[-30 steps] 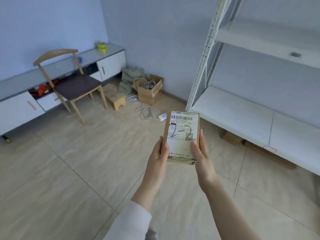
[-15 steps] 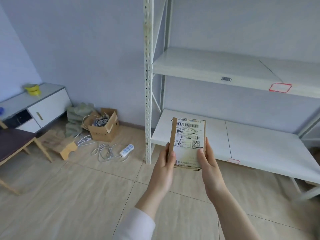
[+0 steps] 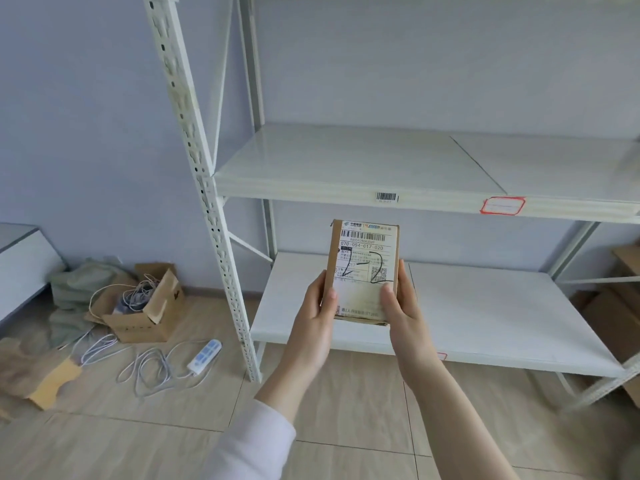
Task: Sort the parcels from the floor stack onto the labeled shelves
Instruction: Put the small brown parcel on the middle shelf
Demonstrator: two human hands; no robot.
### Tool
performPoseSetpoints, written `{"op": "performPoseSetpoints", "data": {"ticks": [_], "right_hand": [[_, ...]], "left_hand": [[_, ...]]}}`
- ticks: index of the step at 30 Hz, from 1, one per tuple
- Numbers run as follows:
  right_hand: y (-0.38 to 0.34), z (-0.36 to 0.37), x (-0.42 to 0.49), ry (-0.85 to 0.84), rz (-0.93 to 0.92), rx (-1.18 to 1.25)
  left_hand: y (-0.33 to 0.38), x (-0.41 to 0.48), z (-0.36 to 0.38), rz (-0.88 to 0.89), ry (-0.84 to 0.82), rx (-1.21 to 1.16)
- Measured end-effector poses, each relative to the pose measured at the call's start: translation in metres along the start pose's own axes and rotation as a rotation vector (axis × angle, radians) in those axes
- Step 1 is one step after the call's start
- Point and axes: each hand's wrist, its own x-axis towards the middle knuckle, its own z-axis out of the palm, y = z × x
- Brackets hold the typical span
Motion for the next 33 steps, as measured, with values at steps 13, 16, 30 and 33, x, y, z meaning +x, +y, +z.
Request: {"op": "performPoseSetpoints", "data": {"ticks": [13, 16, 30, 33], "right_hand": [[-0.022, 0.017, 0.195, 0.032, -0.157, -0.073], [-0.026, 0.018, 0.240, 0.026, -0.193, -0.111], [-0.009, -0.002, 0.368, -0.127, -0.228, -0.119], [-0.003, -0.002, 0.388, -0.141, -0.228, -0.103]], "left_hand": [[0.015, 0.205, -0.031, 0.115, -0.054, 0.094], [0.019, 0.251, -0.036, 0.131, -0.082, 0.090], [-0.002, 0.372, -0.030, 0.099, -0.093, 0.039], [-0.007, 0.389, -0.035, 0.078, -0.091, 0.067]]}}
